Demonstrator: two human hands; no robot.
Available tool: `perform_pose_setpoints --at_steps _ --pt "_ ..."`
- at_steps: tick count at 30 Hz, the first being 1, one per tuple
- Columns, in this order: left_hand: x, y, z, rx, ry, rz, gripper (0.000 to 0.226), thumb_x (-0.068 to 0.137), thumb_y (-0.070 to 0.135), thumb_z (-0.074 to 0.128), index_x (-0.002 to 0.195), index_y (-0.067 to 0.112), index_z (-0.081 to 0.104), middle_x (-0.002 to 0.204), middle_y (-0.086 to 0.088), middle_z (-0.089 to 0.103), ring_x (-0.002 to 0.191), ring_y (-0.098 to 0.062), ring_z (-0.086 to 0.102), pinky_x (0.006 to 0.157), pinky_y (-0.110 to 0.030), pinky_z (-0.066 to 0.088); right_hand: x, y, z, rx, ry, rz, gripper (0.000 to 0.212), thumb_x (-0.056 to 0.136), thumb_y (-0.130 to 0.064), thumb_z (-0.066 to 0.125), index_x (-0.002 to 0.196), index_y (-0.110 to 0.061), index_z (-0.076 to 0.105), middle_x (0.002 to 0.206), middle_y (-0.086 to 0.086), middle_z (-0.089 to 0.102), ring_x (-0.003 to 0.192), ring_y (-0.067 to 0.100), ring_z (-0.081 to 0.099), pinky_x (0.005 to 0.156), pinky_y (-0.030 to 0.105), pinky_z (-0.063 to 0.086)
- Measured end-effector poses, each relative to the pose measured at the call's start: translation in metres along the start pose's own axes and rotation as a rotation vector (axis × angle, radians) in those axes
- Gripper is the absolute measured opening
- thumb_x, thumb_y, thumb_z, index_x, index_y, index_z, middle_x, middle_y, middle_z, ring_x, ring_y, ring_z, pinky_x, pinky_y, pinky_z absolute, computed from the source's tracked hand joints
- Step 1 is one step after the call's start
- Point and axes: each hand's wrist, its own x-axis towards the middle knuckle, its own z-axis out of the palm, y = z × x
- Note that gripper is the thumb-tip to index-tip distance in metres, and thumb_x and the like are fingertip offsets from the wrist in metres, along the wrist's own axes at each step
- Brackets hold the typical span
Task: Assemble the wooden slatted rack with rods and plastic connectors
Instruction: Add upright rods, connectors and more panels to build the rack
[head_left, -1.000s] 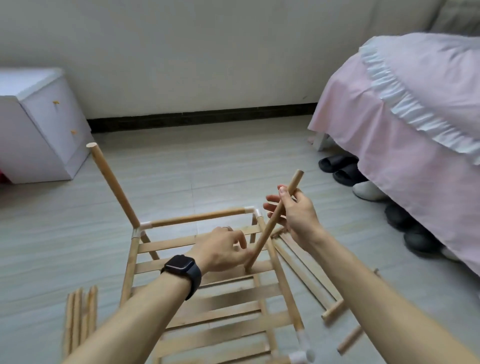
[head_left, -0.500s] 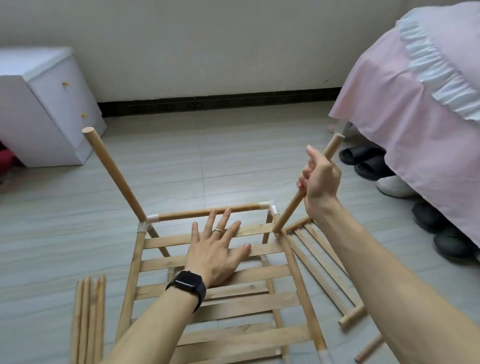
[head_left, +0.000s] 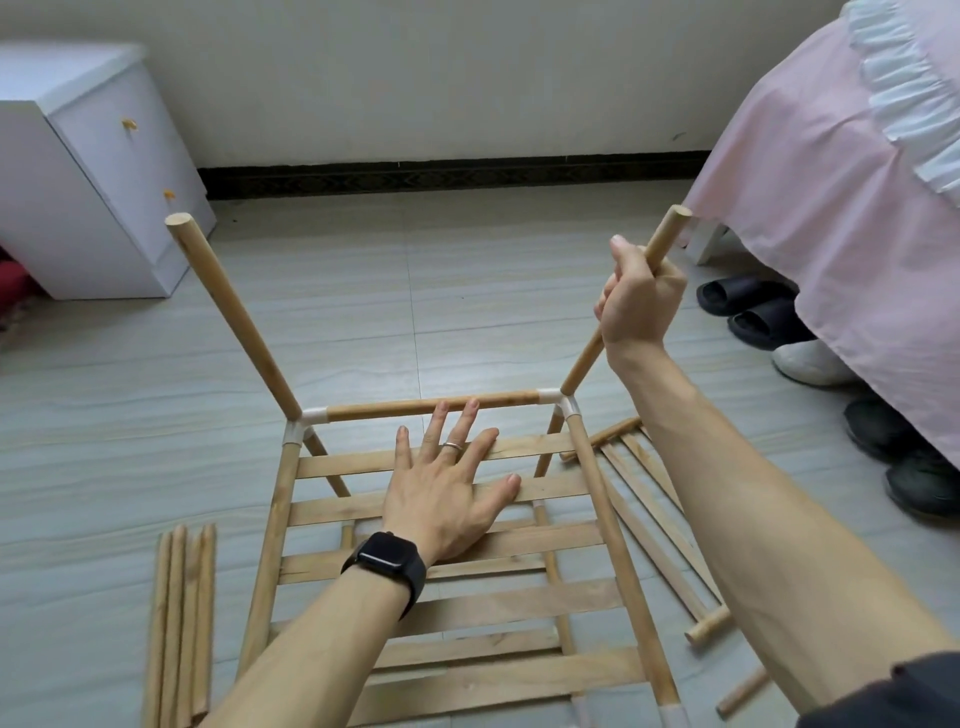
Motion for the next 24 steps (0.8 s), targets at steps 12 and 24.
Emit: perform_pose_setpoints --at_steps 12,24 --pt "-0.001 -0.003 0.001 -0.032 0.011 0.003 0.076 0.094 0.077 0.011 0.16 0.04 0.009 0.162 0.014 -0.029 0.148 -0.017 -0.035 0.121 -0.058 -0.013 -0.015 0.016 0.012 -0.096 -0.143 -0.019 0.043 0.081 -0.013 0.058 0.045 -0.026 0.042 0.043 -0.004 0.033 0.041 0.017 0.03 0.045 0.027 0.027" --pt "-0.015 -0.018 -0.023 0.055 -0.043 0.051 0.069 0.099 0.07 0.018 0.16 0.039 0.008 0.168 0.006 -0.015 0.154 -0.019 -0.02 0.12 -0.06 -0.013 -0.037 -0.001 0.006 -0.671 -0.095 0.078 0.026 0.1 -0.037 0.052 0.11 -0.013 0.049 0.098 0.005 0.058 0.102 0.029 0.061 0.084 0.045 0.048"
